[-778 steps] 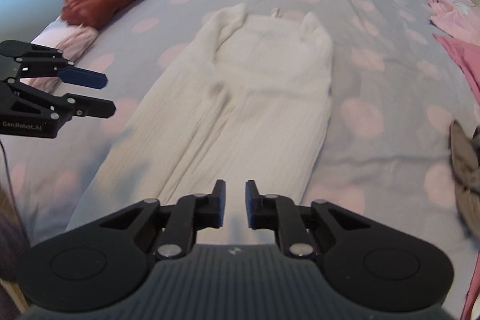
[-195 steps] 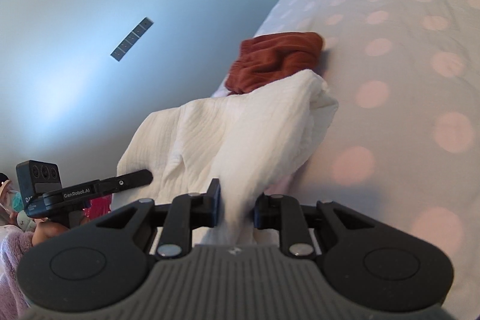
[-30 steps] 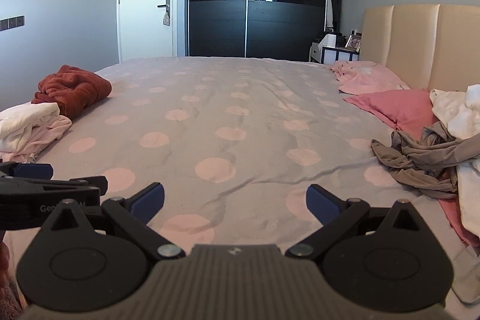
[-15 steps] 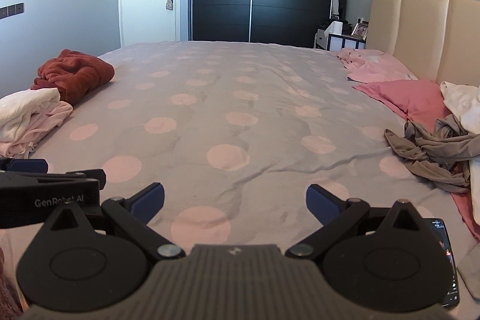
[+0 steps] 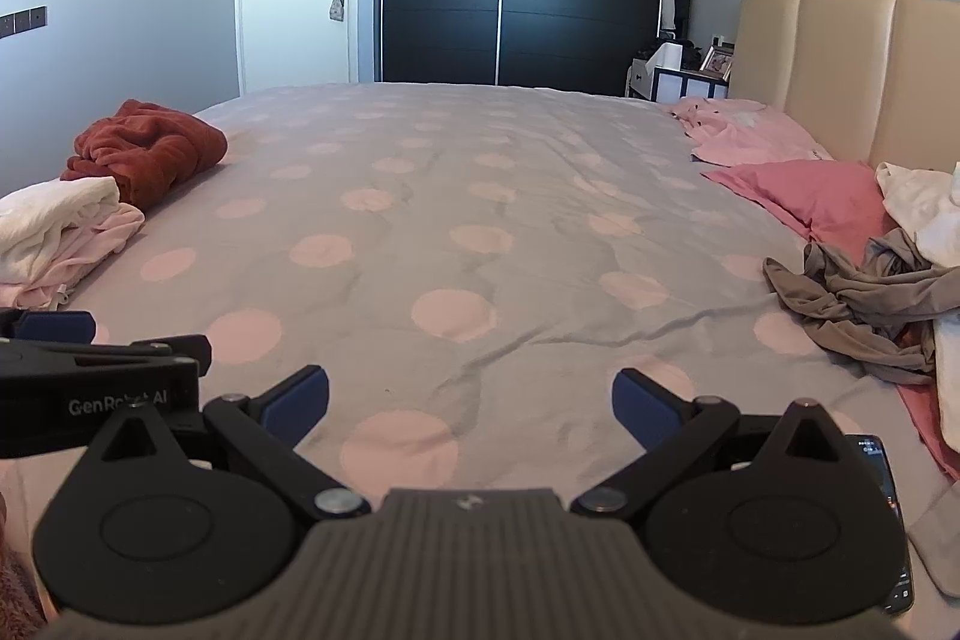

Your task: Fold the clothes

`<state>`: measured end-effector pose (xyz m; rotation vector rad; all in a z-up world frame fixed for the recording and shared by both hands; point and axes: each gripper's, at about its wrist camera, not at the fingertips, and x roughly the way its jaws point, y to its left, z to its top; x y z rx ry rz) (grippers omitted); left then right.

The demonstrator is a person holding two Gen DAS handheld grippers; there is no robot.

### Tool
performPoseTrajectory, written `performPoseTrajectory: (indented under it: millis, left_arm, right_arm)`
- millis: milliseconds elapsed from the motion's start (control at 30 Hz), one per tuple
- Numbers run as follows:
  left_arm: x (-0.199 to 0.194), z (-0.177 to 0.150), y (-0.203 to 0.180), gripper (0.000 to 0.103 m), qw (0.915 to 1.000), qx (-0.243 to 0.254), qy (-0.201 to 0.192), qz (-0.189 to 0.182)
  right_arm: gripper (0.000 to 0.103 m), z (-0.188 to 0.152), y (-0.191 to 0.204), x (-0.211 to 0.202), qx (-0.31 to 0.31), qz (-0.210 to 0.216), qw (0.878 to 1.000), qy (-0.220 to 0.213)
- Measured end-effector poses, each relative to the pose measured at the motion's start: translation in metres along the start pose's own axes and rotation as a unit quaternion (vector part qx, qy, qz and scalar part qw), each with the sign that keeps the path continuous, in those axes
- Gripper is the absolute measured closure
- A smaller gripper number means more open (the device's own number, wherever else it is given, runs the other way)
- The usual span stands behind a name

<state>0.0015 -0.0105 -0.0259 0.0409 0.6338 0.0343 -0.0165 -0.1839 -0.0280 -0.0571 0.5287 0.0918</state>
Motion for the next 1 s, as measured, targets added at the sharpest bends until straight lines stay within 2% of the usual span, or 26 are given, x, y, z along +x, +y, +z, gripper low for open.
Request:
performPoseTrajectory:
  millis: [833,1000]
  left_arm:
    - [-0.0025,-0.0004,-0.0048,0.027,1.0000,0.009,-0.002,0.002]
    - [-0.0060,-0.0013,-0.0054,0.027,0.9998,0.011,-0.014,0.007]
  right_arm:
    - [0.001,-0.0022,-0.0018,-0.0052,0.000,-0.006,1.000,-0.002]
    - [0.001,-0.0017,-0.0033,-0.0061,0.002,-0.002,1.000,-0.004]
